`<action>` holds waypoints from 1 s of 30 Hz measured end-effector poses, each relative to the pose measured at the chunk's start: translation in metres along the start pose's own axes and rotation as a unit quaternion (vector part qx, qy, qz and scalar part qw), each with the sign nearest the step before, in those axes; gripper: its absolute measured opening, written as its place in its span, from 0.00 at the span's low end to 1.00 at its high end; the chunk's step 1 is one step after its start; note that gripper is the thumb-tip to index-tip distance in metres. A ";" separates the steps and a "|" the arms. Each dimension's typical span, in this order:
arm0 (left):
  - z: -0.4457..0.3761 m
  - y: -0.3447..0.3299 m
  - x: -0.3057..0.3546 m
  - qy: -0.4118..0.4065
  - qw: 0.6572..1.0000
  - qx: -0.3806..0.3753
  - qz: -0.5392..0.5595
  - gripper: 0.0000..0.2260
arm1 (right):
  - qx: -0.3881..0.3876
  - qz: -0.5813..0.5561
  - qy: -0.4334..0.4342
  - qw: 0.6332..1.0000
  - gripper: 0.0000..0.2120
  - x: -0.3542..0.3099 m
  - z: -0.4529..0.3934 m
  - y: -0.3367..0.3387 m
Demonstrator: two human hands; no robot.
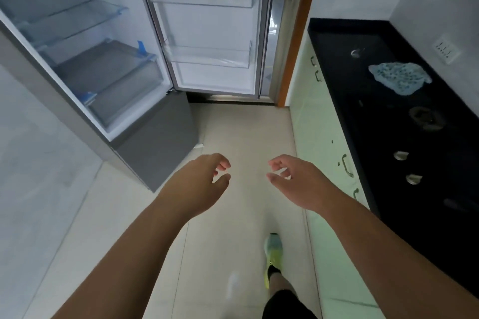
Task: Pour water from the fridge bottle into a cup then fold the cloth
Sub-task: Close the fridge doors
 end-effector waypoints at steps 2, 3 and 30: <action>-0.040 0.008 0.001 0.004 1.000 0.015 -0.023 0.12 | 0.002 0.006 0.013 1.000 0.20 0.005 -0.045 0.012; -0.062 0.014 0.002 0.008 0.999 0.025 -0.034 0.13 | 0.004 0.010 0.020 1.000 0.21 0.008 -0.069 0.019; -0.552 0.212 0.056 -0.056 0.980 0.153 -0.117 0.30 | 0.178 0.103 0.101 0.973 0.24 -0.122 -0.512 0.267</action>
Point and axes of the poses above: each hand's wrist, its own z-axis away from the middle knuckle, its own y-axis out of the back of the hand, x = y × z, the point moved 2 cm from there along -z, towards the middle knuckle, and after that the axes turned 2 degrees about y, right-handed, at the moved point
